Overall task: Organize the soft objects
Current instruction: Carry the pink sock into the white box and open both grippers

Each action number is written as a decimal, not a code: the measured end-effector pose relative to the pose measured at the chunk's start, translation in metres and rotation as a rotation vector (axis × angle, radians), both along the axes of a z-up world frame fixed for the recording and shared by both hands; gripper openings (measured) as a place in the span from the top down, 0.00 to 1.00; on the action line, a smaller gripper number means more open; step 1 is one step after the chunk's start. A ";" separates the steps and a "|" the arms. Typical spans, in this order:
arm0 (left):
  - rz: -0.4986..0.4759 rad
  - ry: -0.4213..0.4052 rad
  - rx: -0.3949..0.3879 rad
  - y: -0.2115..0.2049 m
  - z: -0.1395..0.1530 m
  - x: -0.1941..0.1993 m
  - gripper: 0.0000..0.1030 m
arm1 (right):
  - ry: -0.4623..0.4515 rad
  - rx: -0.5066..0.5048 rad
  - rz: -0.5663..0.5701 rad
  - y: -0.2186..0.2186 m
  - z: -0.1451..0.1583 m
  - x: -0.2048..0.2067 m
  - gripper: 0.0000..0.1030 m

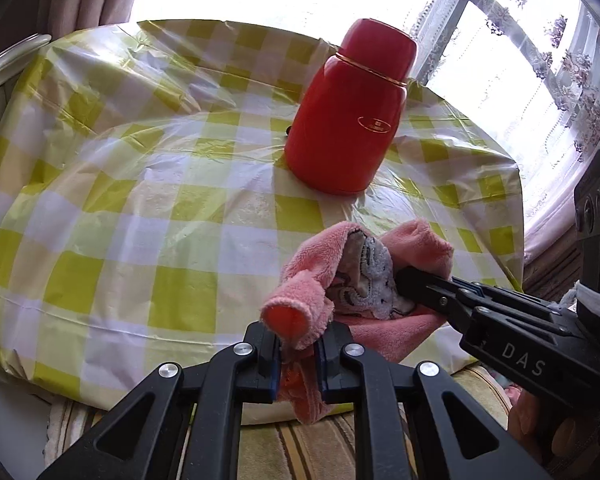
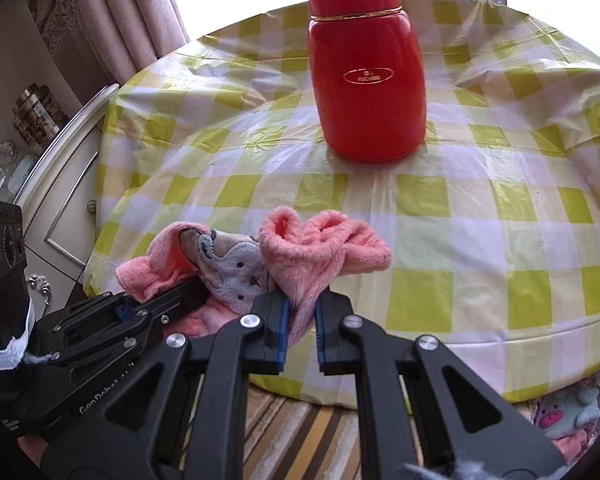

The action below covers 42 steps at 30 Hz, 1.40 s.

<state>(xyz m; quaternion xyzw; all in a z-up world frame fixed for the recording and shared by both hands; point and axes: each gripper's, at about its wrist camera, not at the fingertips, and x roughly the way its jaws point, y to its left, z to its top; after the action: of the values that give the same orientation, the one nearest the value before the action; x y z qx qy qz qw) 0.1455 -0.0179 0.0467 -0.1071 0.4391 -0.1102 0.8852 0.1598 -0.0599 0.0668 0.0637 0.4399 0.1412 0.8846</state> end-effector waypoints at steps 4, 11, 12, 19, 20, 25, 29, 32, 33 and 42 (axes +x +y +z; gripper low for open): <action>-0.039 -0.004 -0.014 -0.026 0.007 -0.009 0.87 | -0.019 -0.013 -0.042 -0.028 0.011 -0.019 0.87; -0.111 -0.011 0.002 -0.067 0.023 -0.023 0.87 | -0.031 -0.020 -0.106 -0.065 0.022 -0.050 0.87; -0.122 -0.013 0.005 -0.073 0.026 -0.025 0.87 | -0.036 -0.022 -0.116 -0.070 0.024 -0.054 0.87; -0.205 -0.019 -0.010 -0.121 0.038 -0.037 0.87 | -0.082 -0.056 -0.189 -0.113 0.039 -0.090 0.87; -0.220 -0.021 -0.015 -0.128 0.040 -0.040 0.87 | -0.084 -0.055 -0.203 -0.120 0.040 -0.096 0.87; -0.325 -0.038 -0.039 -0.179 0.053 -0.053 0.87 | -0.103 -0.053 -0.302 -0.172 0.049 -0.129 0.87; -0.439 -0.042 -0.062 -0.227 0.065 -0.061 0.86 | -0.120 -0.060 -0.397 -0.218 0.060 -0.157 0.87; -0.523 -0.049 -0.065 -0.263 0.072 -0.069 0.86 | -0.138 -0.066 -0.469 -0.250 0.068 -0.177 0.87; -0.549 -0.051 -0.064 -0.274 0.073 -0.072 0.86 | -0.142 -0.068 -0.493 -0.260 0.070 -0.183 0.87; -0.687 0.007 -0.065 -0.350 0.066 -0.087 0.54 | -0.085 -0.175 -0.681 -0.328 0.056 -0.216 0.81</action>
<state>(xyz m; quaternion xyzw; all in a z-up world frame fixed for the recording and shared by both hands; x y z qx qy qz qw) 0.0581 -0.3674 0.1124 0.0185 0.4487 -0.4154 0.7911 -0.0558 -0.3879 0.1228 0.1247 0.3665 -0.1974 0.9006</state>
